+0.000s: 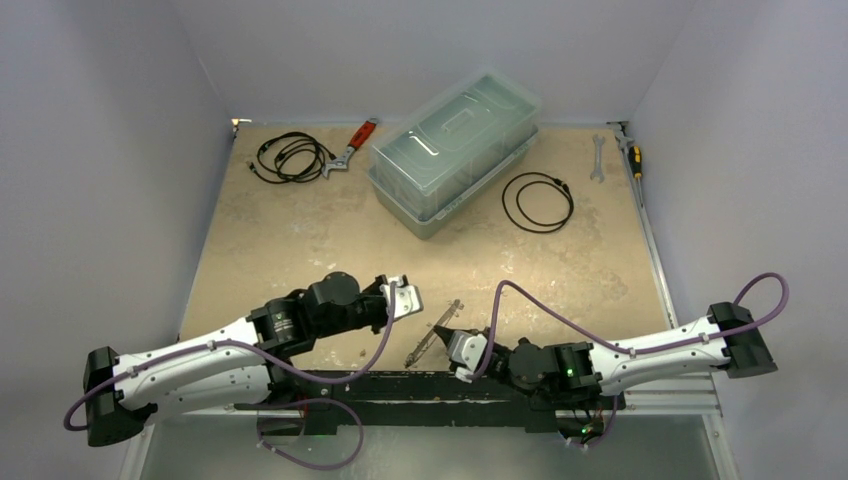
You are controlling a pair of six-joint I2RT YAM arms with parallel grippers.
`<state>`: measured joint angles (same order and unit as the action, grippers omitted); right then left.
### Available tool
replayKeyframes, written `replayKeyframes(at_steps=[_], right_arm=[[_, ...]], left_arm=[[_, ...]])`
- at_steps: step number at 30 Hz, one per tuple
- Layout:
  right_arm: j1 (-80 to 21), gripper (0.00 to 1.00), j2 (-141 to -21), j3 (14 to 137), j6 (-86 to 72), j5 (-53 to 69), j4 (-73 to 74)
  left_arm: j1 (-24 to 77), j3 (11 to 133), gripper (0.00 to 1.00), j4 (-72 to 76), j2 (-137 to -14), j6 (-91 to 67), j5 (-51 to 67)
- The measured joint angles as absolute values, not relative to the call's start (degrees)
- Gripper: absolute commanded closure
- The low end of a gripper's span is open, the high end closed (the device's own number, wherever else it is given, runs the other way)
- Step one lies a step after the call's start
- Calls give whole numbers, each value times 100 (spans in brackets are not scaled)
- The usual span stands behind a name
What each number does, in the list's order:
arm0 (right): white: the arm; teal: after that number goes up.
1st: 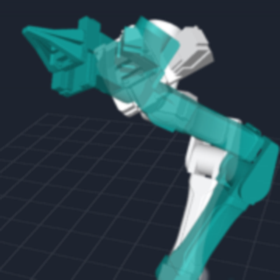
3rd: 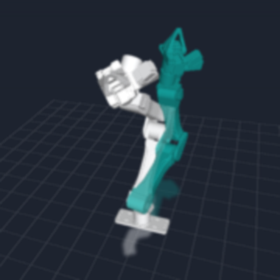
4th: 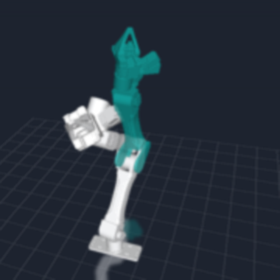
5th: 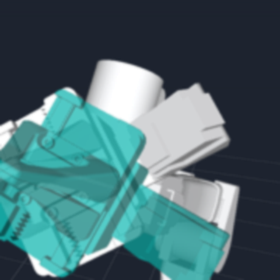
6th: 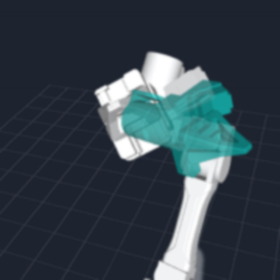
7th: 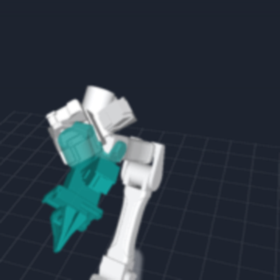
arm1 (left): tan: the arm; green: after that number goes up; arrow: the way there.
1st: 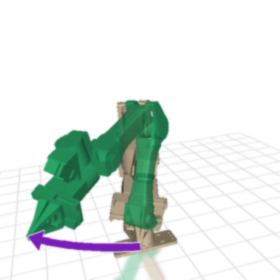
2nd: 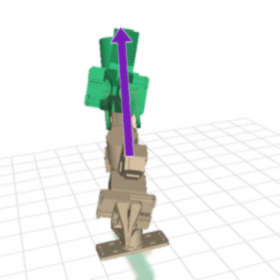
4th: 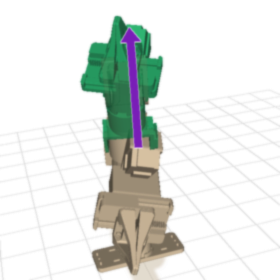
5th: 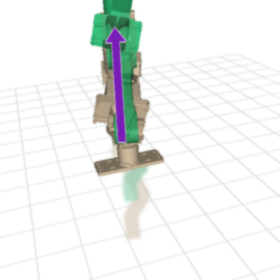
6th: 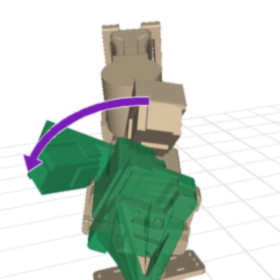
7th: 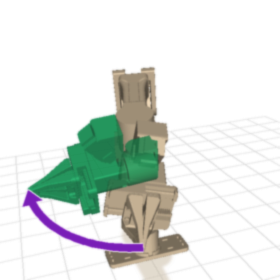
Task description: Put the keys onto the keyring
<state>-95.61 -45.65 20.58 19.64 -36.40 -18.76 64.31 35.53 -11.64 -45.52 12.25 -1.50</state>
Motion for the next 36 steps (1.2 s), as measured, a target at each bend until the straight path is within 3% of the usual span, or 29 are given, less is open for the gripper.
replayKeyframes(at_steps=[15, 36], right_arm=[[-9561, 100, -4488, 2058, 2021, -3124, -1883], [-9561, 100, -4431, 2058, 2021, -3000, -1900]], left_arm=[[6431, 3476, 100, -1129, -4139, 2220, 1313], [6431, 3343, 100, -1116, -3951, 2226, 2014]])
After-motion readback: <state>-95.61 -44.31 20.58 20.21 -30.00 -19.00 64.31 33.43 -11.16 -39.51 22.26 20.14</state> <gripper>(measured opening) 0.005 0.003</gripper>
